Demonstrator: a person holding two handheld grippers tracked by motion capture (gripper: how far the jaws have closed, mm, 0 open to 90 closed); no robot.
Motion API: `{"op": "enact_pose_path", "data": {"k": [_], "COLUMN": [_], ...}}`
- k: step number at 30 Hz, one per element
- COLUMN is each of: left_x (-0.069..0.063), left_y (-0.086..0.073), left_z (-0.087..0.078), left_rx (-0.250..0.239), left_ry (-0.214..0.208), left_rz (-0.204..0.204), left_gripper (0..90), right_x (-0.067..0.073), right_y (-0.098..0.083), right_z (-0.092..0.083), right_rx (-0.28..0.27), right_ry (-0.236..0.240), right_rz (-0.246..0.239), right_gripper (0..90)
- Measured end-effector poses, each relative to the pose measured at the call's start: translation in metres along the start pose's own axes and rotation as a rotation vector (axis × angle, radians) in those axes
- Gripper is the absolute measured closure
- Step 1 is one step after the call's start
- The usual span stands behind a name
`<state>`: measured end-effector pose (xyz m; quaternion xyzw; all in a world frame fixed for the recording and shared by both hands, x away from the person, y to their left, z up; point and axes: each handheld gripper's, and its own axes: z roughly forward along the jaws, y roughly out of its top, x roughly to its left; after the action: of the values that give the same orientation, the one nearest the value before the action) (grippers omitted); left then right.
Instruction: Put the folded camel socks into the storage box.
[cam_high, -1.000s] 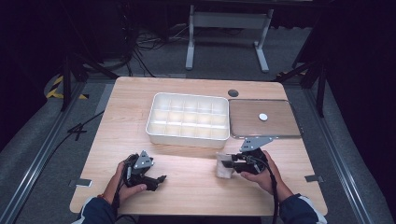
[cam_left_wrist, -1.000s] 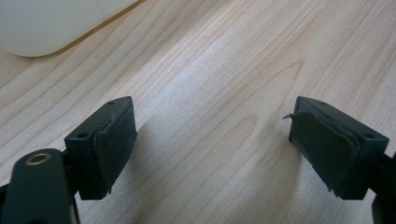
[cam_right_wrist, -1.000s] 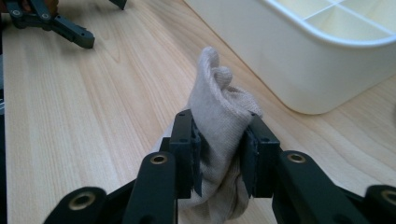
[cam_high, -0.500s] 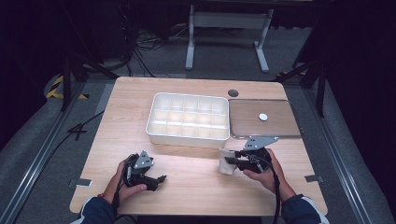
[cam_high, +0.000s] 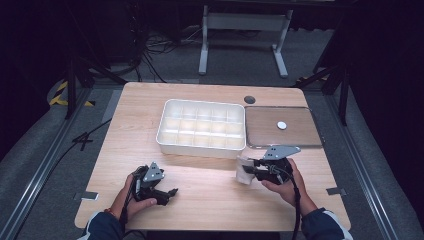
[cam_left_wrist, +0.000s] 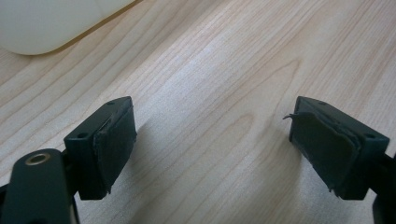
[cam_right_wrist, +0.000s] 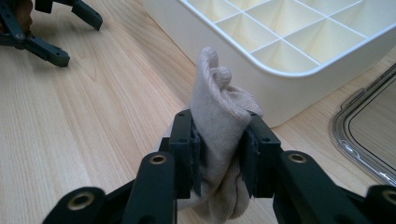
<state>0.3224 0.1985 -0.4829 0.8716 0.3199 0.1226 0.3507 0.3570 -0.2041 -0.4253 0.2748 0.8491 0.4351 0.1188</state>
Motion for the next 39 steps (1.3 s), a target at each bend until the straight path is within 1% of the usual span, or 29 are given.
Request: {"op": "enact_pose_path", "data": {"k": [2, 3, 5, 8, 12, 15, 16, 23, 25, 26, 29, 33, 35, 36, 39], "left_x": [0.0, 0.0, 0.001, 0.0, 0.0, 0.001, 0.0, 0.0, 0.0, 0.001, 0.0, 0.0, 0.0, 0.0, 0.0], "left_y": [0.0, 0.0, 0.0, 0.0, 0.0, 0.0, 0.0, 0.0, 0.0, 0.0, 0.0, 0.0, 0.0, 0.0, 0.0], "left_z": [0.0, 0.0, -0.001, -0.001, -0.001, -0.001, 0.0, 0.0, 0.0, -0.001, -0.001, -0.001, 0.0, 0.0, 0.0], "left_rx": [0.0, 0.0, 0.003, 0.004, 0.003, 0.003, 0.001, 0.001, 0.001, 0.004, 0.003, 0.003, 0.003, 0.0, 0.001], "left_ry": [-0.001, -0.001, 0.008, 0.007, 0.007, 0.006, 0.0, 0.0, 0.001, 0.008, 0.008, 0.008, 0.004, 0.001, 0.001], "left_rz": [-0.001, -0.001, 0.016, 0.013, 0.012, 0.009, -0.002, -0.002, -0.003, 0.012, 0.009, 0.009, 0.004, -0.005, -0.005], "left_gripper": [15.1, 15.0, 15.0, 15.0, 15.0, 14.9, 14.9, 14.8, 14.8, 14.8, 14.8, 14.8, 14.8, 14.7, 14.6], "right_x": [0.001, 0.001, 0.001, 0.001, 0.002, 0.0, -0.001, -0.007, -0.007, -0.006, -0.005, -0.006, -0.009, -0.011, -0.014], "right_y": [0.001, 0.001, 0.001, 0.003, 0.01, 0.016, 0.017, 0.025, 0.029, 0.032, 0.038, 0.05, 0.055, 0.059, 0.066], "right_z": [-0.002, -0.003, -0.005, -0.007, -0.012, -0.015, -0.016, -0.022, -0.024, -0.025, -0.026, -0.026, -0.025, -0.022, -0.016], "right_rx": [-0.005, -0.017, -0.021, -0.036, -0.07, -0.086, -0.092, -0.116, -0.121, -0.123, -0.13, -0.14, -0.145, -0.145, -0.139], "right_ry": [-0.009, -0.005, -0.014, -0.025, -0.029, -0.035, -0.035, -0.055, -0.056, -0.057, -0.058, -0.065, -0.062, -0.063, -0.072], "right_rz": [-0.005, 0.0, -0.002, 0.002, -0.012, -0.024, -0.022, -0.029, -0.037, -0.042, -0.053, -0.068, -0.067, -0.064, -0.065], "right_gripper": [69.2, 69.1, 69.2, 69.1, 69.1, 69.1, 69.0, 68.9, 68.8, 68.8, 68.7, 68.7, 68.7, 68.7, 68.8]}}
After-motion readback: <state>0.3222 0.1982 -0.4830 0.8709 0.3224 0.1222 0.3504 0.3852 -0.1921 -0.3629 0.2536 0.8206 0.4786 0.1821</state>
